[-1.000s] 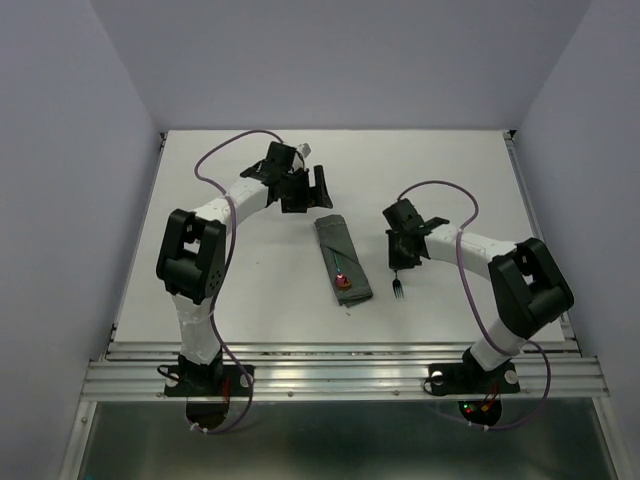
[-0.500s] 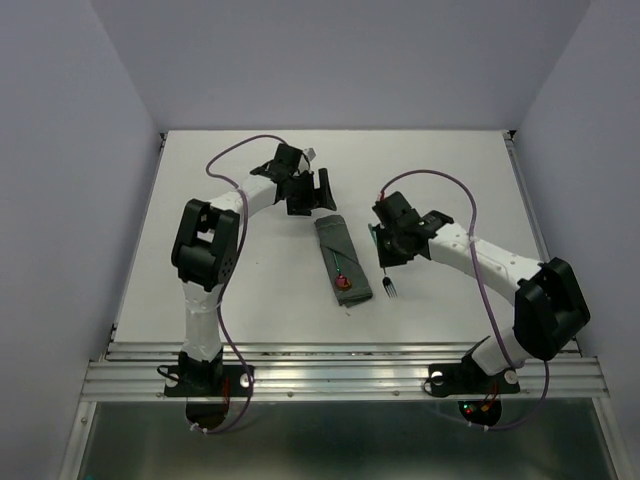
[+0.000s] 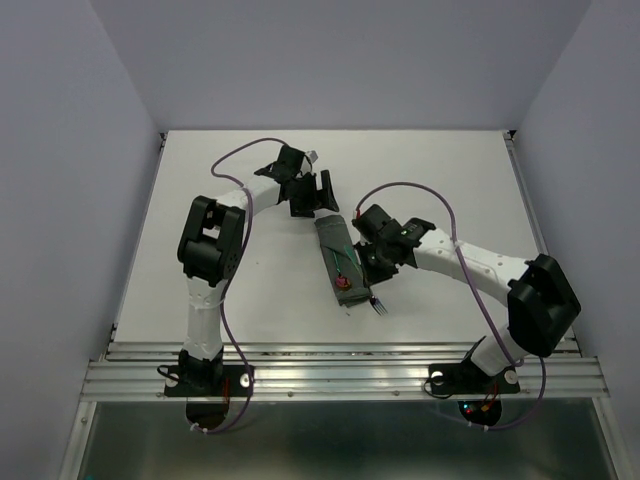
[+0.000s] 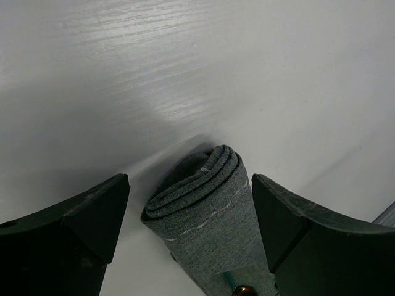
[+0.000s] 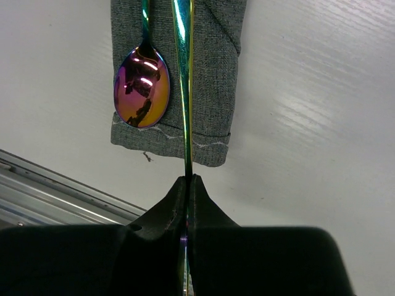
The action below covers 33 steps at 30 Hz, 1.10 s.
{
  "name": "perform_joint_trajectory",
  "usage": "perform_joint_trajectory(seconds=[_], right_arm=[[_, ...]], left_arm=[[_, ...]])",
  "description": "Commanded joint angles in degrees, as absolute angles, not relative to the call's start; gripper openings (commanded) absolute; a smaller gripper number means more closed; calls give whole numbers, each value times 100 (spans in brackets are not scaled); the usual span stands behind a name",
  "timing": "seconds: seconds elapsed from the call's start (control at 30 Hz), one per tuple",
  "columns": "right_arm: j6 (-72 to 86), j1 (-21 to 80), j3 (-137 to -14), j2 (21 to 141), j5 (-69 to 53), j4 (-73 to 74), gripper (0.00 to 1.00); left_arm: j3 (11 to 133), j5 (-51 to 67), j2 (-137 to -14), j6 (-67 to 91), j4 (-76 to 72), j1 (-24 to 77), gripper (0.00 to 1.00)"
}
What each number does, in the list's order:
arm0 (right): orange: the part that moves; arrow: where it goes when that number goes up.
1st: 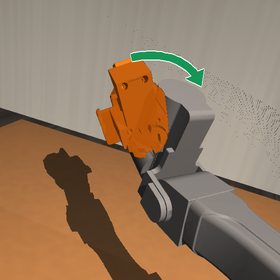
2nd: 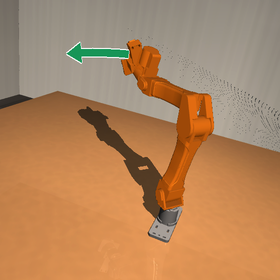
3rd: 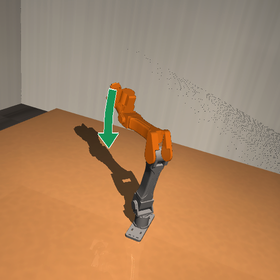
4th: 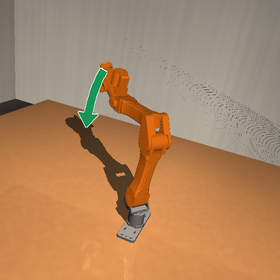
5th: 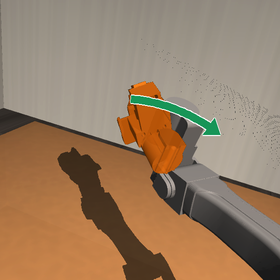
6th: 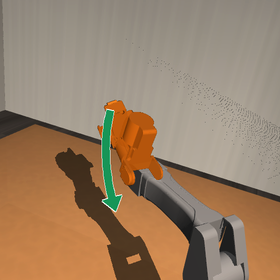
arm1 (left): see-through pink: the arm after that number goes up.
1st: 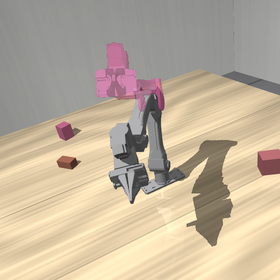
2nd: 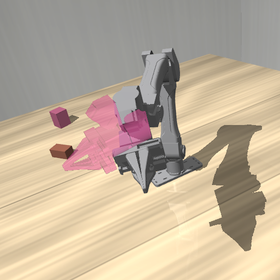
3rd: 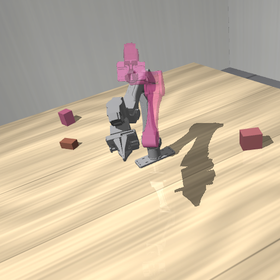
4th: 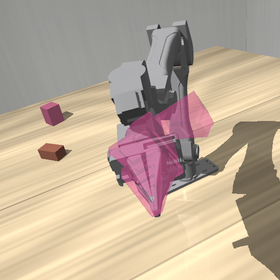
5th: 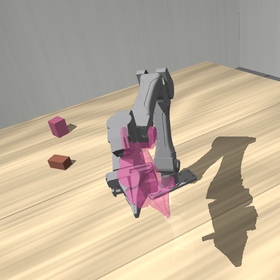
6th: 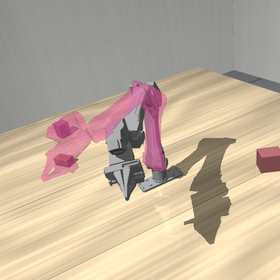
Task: Fold the napkin into a case and place the utensils inside
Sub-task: Insert the fork into the folded napkin.
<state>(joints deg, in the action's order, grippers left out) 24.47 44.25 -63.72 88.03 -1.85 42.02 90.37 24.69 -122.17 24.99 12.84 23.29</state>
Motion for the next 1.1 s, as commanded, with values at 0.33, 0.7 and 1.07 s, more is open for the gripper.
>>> perform_joint_trajectory(seconds=[0.33,0.7,1.07], right_arm=[[2399,4544,-6179,9070,-563,4184,1],[2715,4544,-6055,9237,-194,4017,1],[2839,4544,-6925,9676,-26,4131,1]], left_arm=[[9211,2654,-12234,2514,1195,2417,90],[9229,2689,-12252,2505,1195,2470,90],[9132,2725,-12278,2470,1195,2505,90]])
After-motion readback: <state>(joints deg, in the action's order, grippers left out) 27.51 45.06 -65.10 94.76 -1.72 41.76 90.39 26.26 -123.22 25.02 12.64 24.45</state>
